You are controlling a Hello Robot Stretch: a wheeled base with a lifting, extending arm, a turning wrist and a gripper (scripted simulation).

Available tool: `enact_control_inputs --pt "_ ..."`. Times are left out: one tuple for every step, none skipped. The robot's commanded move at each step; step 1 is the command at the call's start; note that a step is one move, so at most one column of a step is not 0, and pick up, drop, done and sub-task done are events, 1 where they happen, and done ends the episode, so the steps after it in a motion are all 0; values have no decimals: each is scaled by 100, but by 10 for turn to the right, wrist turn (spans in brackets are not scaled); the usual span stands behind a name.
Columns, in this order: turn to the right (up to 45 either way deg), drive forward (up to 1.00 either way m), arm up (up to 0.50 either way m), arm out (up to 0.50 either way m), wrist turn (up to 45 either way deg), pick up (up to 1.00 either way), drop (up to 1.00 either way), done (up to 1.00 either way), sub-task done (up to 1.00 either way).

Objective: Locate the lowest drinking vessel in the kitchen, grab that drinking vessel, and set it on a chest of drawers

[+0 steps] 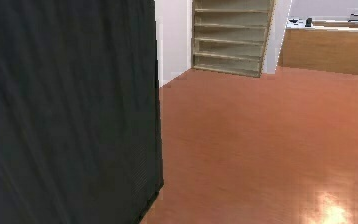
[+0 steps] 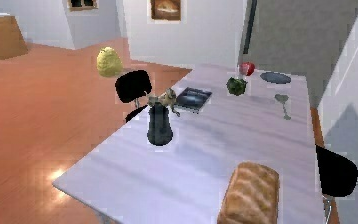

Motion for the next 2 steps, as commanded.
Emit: enact_control_inputs --pt "0 0 50 0 0 0 0 0 0" --pt "0 0 38 0 0 0 0 0 0"
